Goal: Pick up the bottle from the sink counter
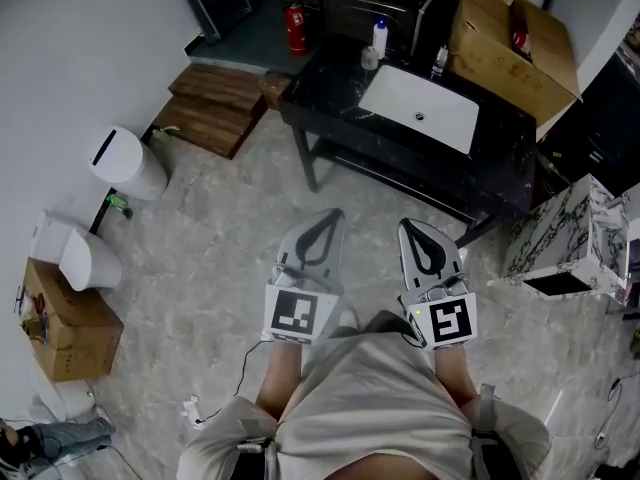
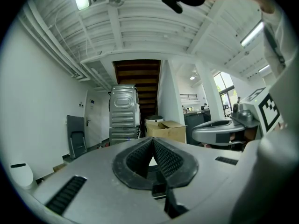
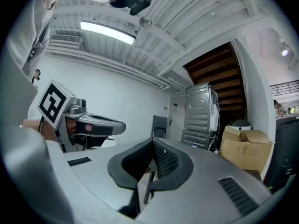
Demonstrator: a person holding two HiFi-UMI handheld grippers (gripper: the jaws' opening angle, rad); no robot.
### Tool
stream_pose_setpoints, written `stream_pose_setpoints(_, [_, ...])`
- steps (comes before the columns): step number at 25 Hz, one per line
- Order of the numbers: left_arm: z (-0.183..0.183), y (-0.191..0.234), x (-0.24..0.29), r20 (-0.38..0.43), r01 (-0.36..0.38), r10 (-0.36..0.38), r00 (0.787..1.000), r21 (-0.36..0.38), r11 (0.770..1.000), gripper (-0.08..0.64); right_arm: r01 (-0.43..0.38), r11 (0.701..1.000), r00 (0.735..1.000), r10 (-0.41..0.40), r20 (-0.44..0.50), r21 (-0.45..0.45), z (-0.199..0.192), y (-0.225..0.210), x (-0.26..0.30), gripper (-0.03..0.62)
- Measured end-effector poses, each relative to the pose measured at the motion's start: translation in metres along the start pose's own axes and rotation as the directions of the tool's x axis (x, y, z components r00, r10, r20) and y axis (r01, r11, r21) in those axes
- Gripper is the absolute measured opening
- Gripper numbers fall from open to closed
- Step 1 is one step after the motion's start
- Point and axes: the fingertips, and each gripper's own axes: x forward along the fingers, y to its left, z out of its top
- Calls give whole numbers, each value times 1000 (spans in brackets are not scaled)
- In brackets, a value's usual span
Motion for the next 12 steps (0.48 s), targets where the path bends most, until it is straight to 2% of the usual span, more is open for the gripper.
stream_pose_setpoints(12, [-12, 21, 46, -17, -3, 3, 1000, -3, 1000, 3, -15, 1000, 1000, 15, -11, 14, -16, -26, 44, -5])
